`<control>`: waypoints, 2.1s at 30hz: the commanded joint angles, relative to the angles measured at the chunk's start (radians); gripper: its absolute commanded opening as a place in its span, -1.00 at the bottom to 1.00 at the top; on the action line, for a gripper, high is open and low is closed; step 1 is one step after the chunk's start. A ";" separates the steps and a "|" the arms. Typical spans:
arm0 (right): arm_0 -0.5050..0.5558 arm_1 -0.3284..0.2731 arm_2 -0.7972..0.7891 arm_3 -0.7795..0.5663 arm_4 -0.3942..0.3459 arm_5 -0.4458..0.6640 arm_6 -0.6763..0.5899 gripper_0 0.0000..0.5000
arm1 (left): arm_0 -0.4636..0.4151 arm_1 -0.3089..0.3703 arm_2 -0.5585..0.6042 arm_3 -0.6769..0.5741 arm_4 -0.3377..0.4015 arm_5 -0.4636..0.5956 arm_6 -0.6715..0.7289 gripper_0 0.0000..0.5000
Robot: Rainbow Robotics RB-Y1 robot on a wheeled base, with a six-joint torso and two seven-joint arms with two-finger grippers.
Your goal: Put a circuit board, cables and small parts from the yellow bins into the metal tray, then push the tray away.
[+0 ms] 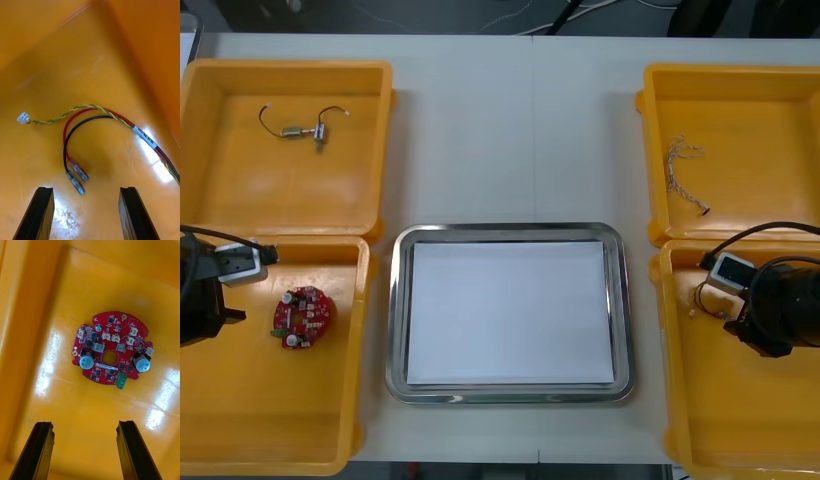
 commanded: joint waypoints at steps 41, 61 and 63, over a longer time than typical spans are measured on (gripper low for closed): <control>0.017 0.002 0.061 0.032 0.030 -0.040 0.011 -0.98 | 0.096 0.151 -0.229 0.053 -0.063 -0.301 -0.193 1.00; 0.019 0.002 0.027 0.004 0.012 -0.029 0.013 -1.00 | 0.073 0.113 -0.306 0.073 -0.134 -0.311 -0.194 1.00; 0.017 0.006 0.010 -0.013 0.001 0.003 0.010 -1.00 | 0.062 0.101 -0.315 0.080 -0.148 -0.311 -0.194 1.00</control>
